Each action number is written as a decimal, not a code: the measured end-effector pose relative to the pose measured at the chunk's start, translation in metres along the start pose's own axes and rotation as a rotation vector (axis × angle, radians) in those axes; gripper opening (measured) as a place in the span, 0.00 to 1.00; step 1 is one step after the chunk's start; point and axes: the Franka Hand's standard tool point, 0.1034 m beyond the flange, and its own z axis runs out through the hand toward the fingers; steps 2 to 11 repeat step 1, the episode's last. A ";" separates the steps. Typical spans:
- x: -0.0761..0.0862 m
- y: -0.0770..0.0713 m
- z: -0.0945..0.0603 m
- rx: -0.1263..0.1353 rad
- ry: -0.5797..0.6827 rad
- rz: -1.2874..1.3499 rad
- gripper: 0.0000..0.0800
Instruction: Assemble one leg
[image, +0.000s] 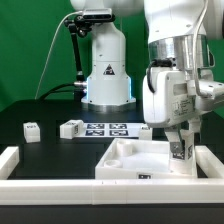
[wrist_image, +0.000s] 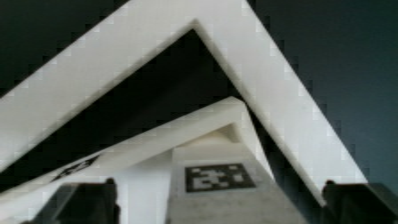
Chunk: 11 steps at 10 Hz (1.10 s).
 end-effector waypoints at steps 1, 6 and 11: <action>0.000 0.000 0.000 0.000 0.000 0.000 0.79; 0.000 0.000 0.000 0.000 0.000 0.000 0.79; 0.000 0.000 0.000 0.000 0.000 0.000 0.79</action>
Offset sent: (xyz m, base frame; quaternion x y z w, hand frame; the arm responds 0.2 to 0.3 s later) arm 0.0000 0.0000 0.0000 0.0000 0.0000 0.0000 1.0000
